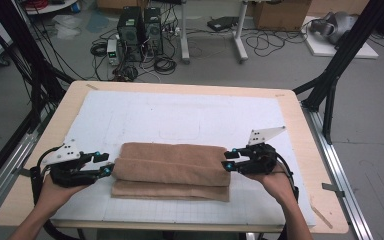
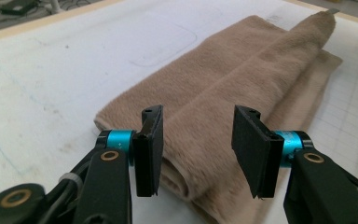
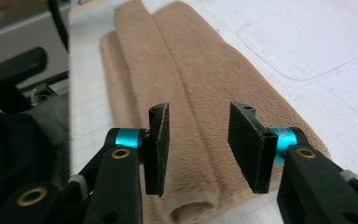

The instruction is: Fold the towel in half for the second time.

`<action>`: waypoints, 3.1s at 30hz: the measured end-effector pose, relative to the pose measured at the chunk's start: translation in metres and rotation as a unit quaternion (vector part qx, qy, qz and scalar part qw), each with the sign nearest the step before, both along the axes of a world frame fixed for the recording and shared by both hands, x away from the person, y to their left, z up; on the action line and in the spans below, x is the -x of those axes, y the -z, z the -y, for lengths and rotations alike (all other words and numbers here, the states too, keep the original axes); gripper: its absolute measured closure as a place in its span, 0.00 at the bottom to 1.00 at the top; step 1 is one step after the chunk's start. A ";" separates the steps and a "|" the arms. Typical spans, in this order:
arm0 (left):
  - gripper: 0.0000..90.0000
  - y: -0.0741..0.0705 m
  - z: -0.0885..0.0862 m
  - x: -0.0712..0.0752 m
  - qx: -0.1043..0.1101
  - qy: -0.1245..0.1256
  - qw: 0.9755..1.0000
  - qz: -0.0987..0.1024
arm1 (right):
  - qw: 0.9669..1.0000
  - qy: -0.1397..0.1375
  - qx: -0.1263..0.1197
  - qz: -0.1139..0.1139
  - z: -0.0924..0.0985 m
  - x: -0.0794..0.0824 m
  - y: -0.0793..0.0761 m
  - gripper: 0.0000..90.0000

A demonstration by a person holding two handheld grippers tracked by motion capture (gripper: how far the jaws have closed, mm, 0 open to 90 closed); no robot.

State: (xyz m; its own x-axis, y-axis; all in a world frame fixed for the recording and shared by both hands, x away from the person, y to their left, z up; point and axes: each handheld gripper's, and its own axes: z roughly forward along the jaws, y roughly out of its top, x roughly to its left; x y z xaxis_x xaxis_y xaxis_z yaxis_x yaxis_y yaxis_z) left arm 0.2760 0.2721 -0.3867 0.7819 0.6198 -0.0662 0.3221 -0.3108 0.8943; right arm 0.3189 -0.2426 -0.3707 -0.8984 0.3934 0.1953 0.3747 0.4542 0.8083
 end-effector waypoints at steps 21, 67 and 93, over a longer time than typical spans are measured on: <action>0.71 0.004 0.014 -0.017 -0.028 0.029 0.999 -0.036 | 1.000 -0.005 0.022 -0.003 -0.020 -0.008 0.014 0.63; 0.65 0.012 0.031 -0.152 -0.034 -0.146 0.988 -0.044 | 0.980 0.168 0.109 0.017 -0.018 -0.136 0.013 0.59; 0.77 0.051 0.041 -0.097 -0.079 -0.078 0.990 -0.088 | 0.988 0.106 0.112 0.000 -0.025 -0.085 0.051 0.55</action>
